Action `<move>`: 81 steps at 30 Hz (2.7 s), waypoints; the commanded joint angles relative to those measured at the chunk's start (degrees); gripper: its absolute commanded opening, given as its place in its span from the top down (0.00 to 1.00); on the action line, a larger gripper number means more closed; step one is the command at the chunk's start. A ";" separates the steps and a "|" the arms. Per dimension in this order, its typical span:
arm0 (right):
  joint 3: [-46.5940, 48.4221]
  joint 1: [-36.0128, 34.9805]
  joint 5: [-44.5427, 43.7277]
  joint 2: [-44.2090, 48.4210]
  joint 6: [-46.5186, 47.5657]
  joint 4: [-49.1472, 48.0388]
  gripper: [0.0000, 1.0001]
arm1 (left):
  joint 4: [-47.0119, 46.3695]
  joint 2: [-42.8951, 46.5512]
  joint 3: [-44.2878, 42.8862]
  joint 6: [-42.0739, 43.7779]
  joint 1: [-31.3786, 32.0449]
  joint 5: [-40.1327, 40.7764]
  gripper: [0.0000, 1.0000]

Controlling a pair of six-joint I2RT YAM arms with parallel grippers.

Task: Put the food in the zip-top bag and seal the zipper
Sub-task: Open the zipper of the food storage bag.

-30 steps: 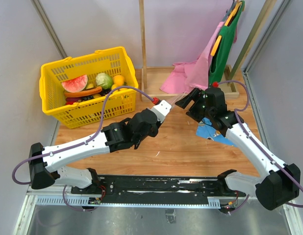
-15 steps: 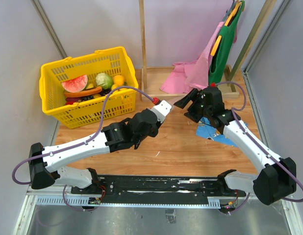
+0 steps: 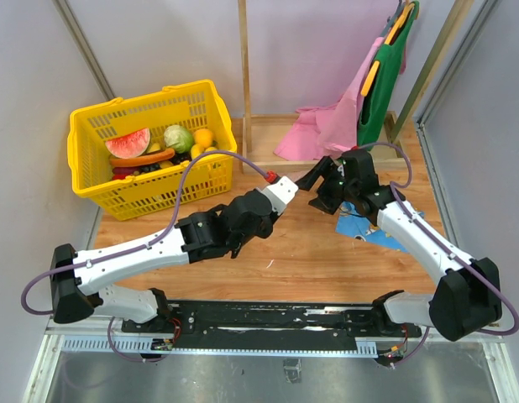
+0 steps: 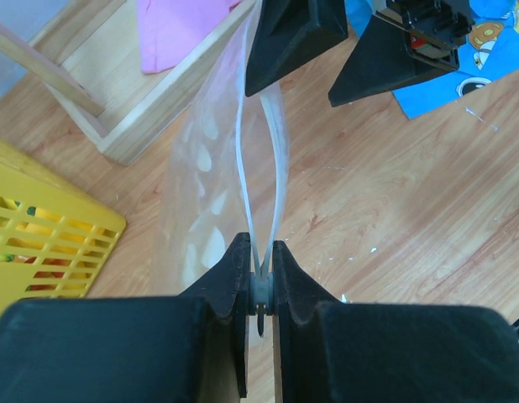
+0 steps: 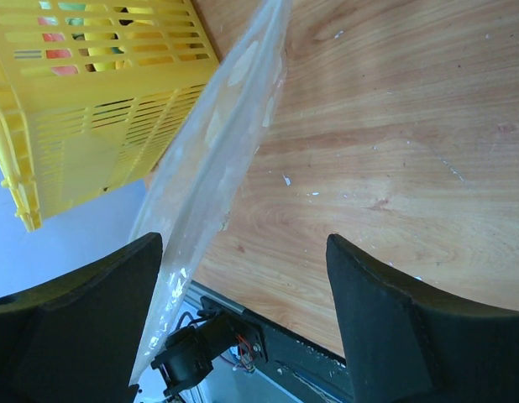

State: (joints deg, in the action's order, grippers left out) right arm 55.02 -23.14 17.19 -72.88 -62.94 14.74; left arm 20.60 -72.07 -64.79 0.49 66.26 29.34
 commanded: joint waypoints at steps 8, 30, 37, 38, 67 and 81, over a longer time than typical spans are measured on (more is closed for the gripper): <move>3.83 0.87 2.57 -0.73 1.14 1.01 0.20 | -1.36 -2.29 0.17 3.24 2.62 2.04 1.00; 4.71 0.76 6.09 -2.94 2.95 2.52 0.56 | -3.27 -5.25 -1.11 3.62 3.15 6.72 1.00; 5.79 0.71 4.59 -2.40 5.03 3.66 0.96 | -3.55 -4.81 -1.79 2.42 3.09 5.74 0.96; 6.31 0.78 4.02 -2.18 5.71 4.36 0.99 | -3.43 -4.58 -2.00 2.03 3.09 5.40 0.93; 28.20 -11.65 -19.10 -2.54 34.05 24.53 0.99 | -2.22 -5.78 -12.16 -29.26 -8.60 -12.77 0.20; 28.94 -14.92 -20.65 -4.18 35.87 24.64 0.99 | -1.01 -9.66 -9.49 -35.65 -10.77 -10.27 0.30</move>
State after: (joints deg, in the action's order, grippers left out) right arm 82.70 -37.10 -2.09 -76.97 -28.34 38.48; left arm 19.22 -81.03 -75.09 -32.62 56.31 17.04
